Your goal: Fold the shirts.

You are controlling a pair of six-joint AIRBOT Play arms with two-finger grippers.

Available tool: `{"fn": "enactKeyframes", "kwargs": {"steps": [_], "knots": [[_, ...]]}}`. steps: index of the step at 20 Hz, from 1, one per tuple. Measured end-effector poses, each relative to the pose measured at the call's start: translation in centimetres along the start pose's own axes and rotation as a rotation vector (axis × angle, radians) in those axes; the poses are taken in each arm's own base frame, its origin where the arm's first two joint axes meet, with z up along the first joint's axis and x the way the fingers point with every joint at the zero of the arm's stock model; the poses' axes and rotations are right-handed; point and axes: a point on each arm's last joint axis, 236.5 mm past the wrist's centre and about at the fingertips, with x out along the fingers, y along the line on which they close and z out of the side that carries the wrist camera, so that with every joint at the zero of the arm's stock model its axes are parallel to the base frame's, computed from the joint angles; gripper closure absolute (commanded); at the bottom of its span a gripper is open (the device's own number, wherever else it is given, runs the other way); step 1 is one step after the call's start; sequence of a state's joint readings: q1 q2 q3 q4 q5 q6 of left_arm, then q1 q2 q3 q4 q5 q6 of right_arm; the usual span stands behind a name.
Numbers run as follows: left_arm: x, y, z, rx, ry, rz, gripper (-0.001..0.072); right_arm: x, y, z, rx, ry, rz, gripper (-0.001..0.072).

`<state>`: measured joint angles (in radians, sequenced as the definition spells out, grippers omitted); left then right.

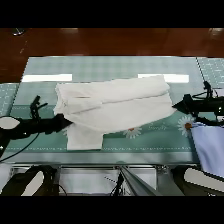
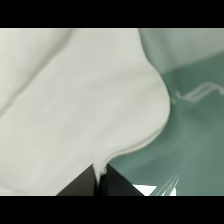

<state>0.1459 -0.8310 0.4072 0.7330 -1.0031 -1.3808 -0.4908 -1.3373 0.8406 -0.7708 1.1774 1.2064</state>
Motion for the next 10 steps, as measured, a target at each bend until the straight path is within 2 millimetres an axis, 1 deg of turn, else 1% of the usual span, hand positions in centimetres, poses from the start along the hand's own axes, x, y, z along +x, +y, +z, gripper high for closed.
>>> {"fn": "enactKeyframes", "kwargs": {"steps": [2,4,7,10], "knots": [[-0.9,-0.7,3.1,0.018,-0.076,0.000,0.0686,-0.6,1.5,2.0,-0.051,-0.037,-0.003,0.0681],[-1.1,-1.0,6.2,0.024,-0.138,0.011,0.0686,-0.4,3.4,3.9,-0.108,-0.060,0.001,0.0681],[-0.6,-1.5,10.7,0.024,-0.180,0.022,0.0686,0.2,5.7,7.5,-0.149,-0.105,0.004,0.0680],[0.2,-2.3,14.8,0.025,-0.188,0.019,0.0686,1.0,6.8,10.9,-0.150,-0.121,0.011,0.0680]]}}
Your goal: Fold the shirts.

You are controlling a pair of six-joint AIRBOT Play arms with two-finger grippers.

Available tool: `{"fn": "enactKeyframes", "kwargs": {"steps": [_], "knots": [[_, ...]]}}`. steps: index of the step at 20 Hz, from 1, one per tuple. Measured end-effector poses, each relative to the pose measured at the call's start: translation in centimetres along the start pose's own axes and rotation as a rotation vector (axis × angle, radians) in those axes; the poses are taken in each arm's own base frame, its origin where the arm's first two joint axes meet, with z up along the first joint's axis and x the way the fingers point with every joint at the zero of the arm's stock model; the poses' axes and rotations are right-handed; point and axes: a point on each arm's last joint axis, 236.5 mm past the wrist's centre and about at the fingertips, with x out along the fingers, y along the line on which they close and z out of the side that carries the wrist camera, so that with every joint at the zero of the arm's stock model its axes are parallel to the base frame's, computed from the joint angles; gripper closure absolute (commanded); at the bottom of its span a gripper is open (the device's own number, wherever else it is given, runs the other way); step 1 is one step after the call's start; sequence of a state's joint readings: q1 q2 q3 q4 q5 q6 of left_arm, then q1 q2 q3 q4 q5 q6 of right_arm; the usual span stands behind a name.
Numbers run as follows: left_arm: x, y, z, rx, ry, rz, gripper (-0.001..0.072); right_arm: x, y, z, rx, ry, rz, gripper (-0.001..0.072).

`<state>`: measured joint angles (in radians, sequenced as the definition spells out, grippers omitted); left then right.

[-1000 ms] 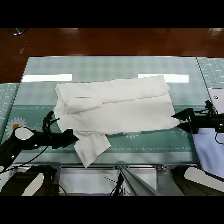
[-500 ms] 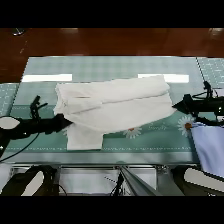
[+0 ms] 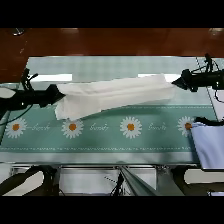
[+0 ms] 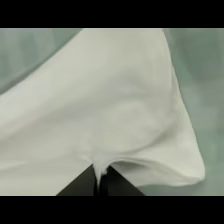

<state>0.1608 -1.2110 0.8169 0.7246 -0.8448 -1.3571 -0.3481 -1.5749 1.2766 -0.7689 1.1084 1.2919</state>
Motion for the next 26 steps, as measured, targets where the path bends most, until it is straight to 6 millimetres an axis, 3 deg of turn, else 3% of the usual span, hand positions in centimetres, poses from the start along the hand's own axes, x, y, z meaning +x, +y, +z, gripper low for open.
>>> {"fn": "enactKeyframes", "kwargs": {"steps": [5,6,7,8,10,12,14,17,19,22,26], "knots": [[3.1,-0.9,5.0,0.012,0.035,-0.019,0.0685,2.9,-0.4,3.3,0.021,0.021,0.019,0.0680],[3.9,-0.7,5.3,0.009,0.062,-0.020,0.0653,3.7,-0.5,3.6,0.025,0.028,0.022,0.0631],[4.7,-0.4,5.2,0.004,0.099,-0.024,0.0410,4.6,-0.7,3.8,0.030,0.039,0.026,0.0293],[5.6,0.0,4.9,-0.005,0.132,-0.024,-0.0005,5.4,-1.0,3.8,0.033,0.050,0.026,0.0088],[6.2,0.8,4.3,-0.018,0.196,-0.023,0.0009,6.5,-1.4,4.0,0.040,0.058,0.027,0.0088],[5.1,2.4,4.8,-0.029,0.226,0.013,0.0009,6.1,-2.1,4.8,0.046,0.042,0.023,0.0088],[2.1,5.5,5.8,-0.053,0.241,0.109,0.0009,4.3,-3.3,6.2,0.053,0.017,0.016,0.0088],[-4.6,10.2,6.9,-0.093,0.193,0.277,0.0009,1.4,-5.8,7.4,0.095,-0.004,0.003,0.0088],[-8.5,11.9,6.6,-0.121,0.116,0.353,0.0008,0.7,-7.5,7.4,0.125,0.005,-0.007,0.0089],[-11.0,11.0,4.7,-0.119,-0.037,0.363,0.0008,1.7,-8.7,6.1,0.145,0.065,0.003,0.0088],[-10.0,6.8,0.0,-0.073,-0.128,0.253,0.0008,4.6,-8.0,4.1,0.125,0.151,0.037,0.0089]]}}
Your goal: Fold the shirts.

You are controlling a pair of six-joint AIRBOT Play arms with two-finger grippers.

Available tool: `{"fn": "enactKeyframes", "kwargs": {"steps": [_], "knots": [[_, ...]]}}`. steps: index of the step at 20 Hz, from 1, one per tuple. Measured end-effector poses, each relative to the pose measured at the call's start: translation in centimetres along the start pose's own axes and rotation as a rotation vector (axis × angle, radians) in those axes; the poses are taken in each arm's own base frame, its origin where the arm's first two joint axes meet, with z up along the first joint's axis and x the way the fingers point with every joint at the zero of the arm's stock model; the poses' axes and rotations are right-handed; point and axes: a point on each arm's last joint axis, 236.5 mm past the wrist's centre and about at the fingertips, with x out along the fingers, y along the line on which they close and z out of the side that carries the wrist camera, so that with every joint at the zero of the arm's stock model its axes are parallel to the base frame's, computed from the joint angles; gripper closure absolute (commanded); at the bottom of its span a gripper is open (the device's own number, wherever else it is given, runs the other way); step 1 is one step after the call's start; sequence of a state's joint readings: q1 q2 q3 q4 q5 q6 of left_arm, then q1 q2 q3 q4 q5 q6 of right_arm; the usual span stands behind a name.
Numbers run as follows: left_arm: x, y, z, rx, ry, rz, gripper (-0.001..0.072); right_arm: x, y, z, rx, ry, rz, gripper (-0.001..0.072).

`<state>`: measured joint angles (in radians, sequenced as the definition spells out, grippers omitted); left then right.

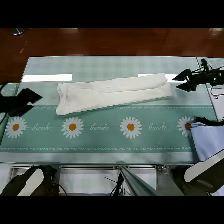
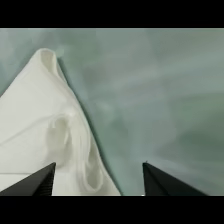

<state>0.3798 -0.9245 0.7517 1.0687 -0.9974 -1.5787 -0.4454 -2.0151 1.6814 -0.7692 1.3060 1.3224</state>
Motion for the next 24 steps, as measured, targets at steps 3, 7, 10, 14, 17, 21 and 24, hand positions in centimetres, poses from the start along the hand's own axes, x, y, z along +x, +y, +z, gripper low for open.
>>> {"fn": "enactKeyframes", "kwargs": {"steps": [3,7,10,14,17,21,24], "knots": [[0.9,-3.0,-3.7,0.074,0.039,-0.073,0.0009,2.5,1.9,-1.2,-0.033,0.054,0.038,0.0097],[2.4,-6.0,-7.0,0.140,0.121,-0.162,0.0203,5.2,3.2,-3.4,-0.092,0.135,0.017,0.0680],[2.9,-7.4,-7.7,0.165,0.154,-0.208,0.0686,5.4,4.7,-4.6,-0.118,0.176,0.032,0.0681],[2.3,-10.9,-7.5,0.249,0.147,-0.306,0.0688,1.3,6.6,-4.9,-0.190,0.152,0.001,0.0681],[2.5,-13.8,-8.8,0.329,0.191,-0.345,0.0689,-3.1,9.0,-6.6,-0.260,0.105,-0.020,0.0681],[5.3,-18.7,-12.7,0.512,0.322,-0.333,0.0689,-7.6,12.4,-12.5,-0.336,0.056,-0.029,0.0681],[8.4,-24.9,-16.2,0.666,0.385,-0.364,0.0689,-10.3,14.3,-17.3,-0.370,-0.005,-0.035,0.0681]]}}
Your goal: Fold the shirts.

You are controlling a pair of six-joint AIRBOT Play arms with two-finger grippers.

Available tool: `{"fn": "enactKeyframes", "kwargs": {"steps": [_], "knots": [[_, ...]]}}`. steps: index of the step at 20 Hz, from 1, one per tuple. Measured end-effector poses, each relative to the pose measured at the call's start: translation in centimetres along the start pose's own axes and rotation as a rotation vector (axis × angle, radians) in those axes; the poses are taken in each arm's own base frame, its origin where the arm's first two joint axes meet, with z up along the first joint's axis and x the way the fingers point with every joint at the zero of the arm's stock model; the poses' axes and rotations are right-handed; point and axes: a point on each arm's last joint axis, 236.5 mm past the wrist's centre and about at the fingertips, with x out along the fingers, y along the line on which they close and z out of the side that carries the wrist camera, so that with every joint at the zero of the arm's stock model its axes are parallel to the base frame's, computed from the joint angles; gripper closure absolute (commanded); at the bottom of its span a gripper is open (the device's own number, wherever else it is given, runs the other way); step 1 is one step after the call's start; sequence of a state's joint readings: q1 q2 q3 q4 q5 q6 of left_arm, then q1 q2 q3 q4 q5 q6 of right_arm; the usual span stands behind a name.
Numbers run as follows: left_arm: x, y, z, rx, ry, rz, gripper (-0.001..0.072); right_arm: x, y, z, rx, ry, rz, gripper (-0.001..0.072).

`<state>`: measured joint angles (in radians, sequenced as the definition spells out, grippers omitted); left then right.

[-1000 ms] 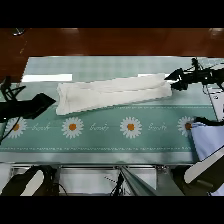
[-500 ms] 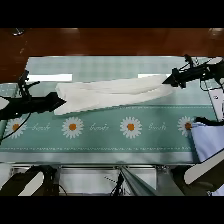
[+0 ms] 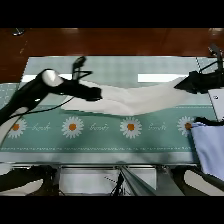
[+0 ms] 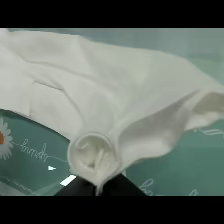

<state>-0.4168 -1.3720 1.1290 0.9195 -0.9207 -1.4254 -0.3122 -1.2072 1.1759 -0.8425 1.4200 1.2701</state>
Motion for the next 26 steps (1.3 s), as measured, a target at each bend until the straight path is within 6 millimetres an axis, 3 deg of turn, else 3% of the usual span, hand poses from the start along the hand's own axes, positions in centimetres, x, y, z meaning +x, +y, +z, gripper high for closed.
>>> {"fn": "enactKeyframes", "kwargs": {"steps": [2,5,9,13,15,18,21,24,26], "knots": [[4.1,-3.3,1.2,0.062,0.048,-0.025,0.0689,-1.7,2.0,-2.1,-0.010,-0.050,-0.010,0.0681],[9.7,-7.8,1.0,0.111,0.126,-0.062,0.0688,-4.1,4.4,-4.1,-0.031,-0.130,-0.019,0.0680],[15.7,-13.3,-3.3,0.103,0.249,-0.134,0.0688,-5.7,6.1,-5.5,-0.056,-0.188,-0.025,0.0680],[18.1,-17.6,-7.8,0.093,0.343,-0.207,0.0688,-6.2,6.5,-5.9,-0.062,-0.205,-0.026,0.0680],[17.8,-17.6,-7.0,0.075,0.336,-0.217,0.0688,-6.3,6.6,-5.9,-0.065,-0.210,-0.025,0.0680],[15.0,-14.9,-2.5,0.012,0.289,-0.219,0.0688,-6.2,6.9,-6.0,-0.069,-0.209,-0.020,0.0680],[8.9,-10.6,3.8,-0.054,0.194,-0.217,0.0688,-5.4,8.3,-6.1,-0.104,-0.198,0.006,0.0680],[-1.5,-5.9,10.6,-0.066,-0.010,-0.189,0.0687,-2.9,11.0,-6.0,-0.137,-0.159,0.071,0.0680],[-9.5,-3.1,12.5,-0.051,-0.143,-0.129,0.0687,-0.3,13.3,-6.0,-0.156,-0.113,0.131,0.0680]]}}
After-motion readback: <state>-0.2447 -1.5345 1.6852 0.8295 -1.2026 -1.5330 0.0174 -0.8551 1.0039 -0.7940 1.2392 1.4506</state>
